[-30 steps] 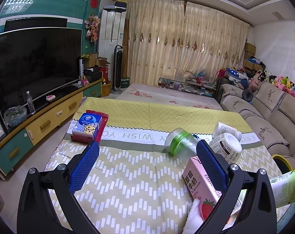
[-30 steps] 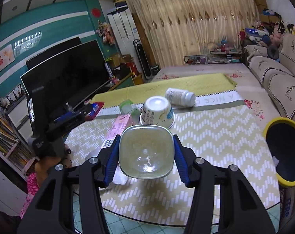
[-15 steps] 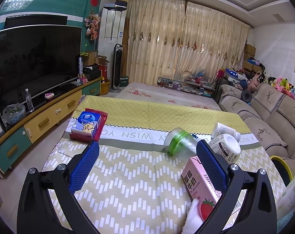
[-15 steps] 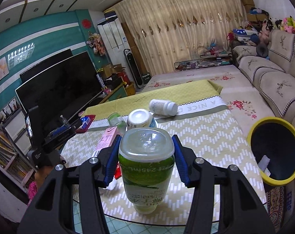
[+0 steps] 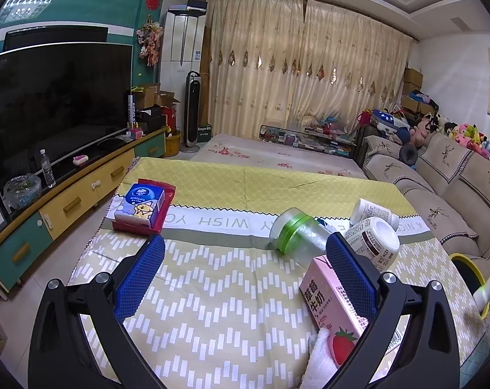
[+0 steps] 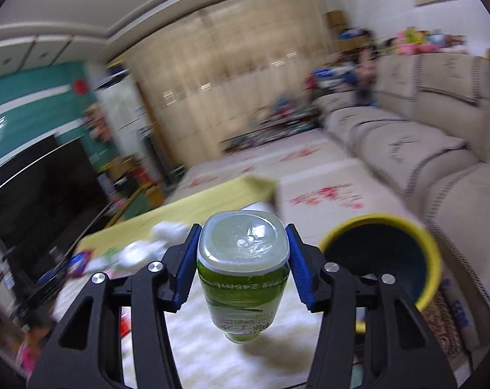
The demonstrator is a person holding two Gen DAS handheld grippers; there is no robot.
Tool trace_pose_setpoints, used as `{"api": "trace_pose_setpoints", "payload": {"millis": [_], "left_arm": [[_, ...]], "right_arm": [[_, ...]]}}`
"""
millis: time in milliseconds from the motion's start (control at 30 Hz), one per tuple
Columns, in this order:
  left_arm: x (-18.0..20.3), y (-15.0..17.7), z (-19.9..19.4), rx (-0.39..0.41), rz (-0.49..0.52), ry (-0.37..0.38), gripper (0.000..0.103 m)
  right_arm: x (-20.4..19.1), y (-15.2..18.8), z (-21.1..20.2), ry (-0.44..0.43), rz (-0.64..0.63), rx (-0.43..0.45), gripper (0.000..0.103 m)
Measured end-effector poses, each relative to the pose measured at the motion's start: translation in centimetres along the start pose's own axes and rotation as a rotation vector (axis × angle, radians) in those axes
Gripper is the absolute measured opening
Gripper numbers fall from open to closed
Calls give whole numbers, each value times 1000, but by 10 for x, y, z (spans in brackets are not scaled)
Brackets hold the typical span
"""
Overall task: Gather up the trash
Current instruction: 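Carry the coconut bottle over the yellow bin and open the right gripper, then grasp the pink milk carton with the left gripper and lift it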
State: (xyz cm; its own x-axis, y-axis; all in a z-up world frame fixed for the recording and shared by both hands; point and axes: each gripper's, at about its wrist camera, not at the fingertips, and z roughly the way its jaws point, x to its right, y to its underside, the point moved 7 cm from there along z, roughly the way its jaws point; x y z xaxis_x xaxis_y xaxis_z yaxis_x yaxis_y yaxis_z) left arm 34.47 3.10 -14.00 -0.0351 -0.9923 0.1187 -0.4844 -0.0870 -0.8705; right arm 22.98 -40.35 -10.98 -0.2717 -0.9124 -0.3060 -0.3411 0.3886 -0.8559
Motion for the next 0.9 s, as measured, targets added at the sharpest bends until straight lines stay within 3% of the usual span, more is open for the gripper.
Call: {"api": "trace_pose_setpoints", "payload": {"millis": [133,367,467,567,733,900], "left_arm": [[2,2,3,-5,9,-3,98],[3,5,9,-25,21,-12,98],[4,7,11,-34,29,-14,98],[6,8,13,-39,36,-9,98],[11,8,13,-43,47,9,98],[26,6,4,-72,27,112,98]], "right_arm": [[56,-6,17,177,34,24,49],[115,7,62,328,93,-20,50],[124,15,70,333,125,-29,66],[112,20,73,321,104,-40,66],[61,31,68,226,12,-31,66],[19,46,70,212,-89,-5,66]]}}
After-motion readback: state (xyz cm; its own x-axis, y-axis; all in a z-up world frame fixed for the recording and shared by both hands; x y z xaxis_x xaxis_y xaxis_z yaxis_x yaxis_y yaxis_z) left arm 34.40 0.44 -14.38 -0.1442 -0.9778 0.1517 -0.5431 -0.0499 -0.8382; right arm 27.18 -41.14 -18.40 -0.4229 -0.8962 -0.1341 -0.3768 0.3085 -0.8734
